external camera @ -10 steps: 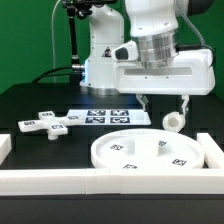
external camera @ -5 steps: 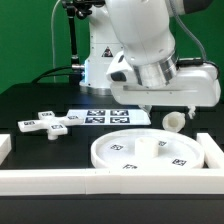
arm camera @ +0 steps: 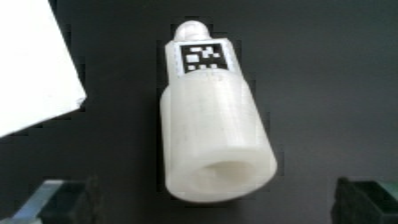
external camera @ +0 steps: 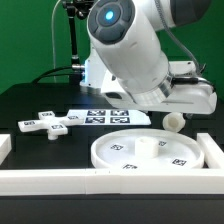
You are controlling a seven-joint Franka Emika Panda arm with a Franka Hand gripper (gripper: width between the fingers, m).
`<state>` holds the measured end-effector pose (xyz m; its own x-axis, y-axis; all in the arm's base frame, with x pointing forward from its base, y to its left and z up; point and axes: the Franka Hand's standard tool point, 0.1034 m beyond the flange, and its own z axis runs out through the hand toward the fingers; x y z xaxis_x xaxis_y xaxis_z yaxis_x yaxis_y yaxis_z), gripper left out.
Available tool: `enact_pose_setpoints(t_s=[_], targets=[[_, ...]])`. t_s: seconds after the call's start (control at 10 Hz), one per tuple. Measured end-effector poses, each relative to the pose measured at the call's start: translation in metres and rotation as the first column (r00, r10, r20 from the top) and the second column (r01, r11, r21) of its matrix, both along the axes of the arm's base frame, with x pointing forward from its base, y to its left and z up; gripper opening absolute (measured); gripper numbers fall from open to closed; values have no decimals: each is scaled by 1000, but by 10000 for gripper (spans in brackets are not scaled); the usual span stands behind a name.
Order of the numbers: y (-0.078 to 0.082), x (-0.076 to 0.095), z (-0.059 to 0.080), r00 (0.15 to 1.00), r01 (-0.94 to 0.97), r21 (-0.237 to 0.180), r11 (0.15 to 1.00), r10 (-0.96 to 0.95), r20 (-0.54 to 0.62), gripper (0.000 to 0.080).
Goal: Assemble round table
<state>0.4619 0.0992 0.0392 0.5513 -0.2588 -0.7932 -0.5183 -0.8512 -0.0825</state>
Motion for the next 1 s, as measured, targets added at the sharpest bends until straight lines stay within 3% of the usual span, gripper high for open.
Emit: enact_pose_setpoints(t_s=[0.1,0.2,0.4,1.0], targets=[[3,-1,-4,998,-16,35,999,18,-61,649],[3,2,-9,997,-16,43,999,19,-73,649],[7,3,-13,998,-21,35,999,22,-55,649],[11,-15,-27,997,-26,26,999,27,-67,649]])
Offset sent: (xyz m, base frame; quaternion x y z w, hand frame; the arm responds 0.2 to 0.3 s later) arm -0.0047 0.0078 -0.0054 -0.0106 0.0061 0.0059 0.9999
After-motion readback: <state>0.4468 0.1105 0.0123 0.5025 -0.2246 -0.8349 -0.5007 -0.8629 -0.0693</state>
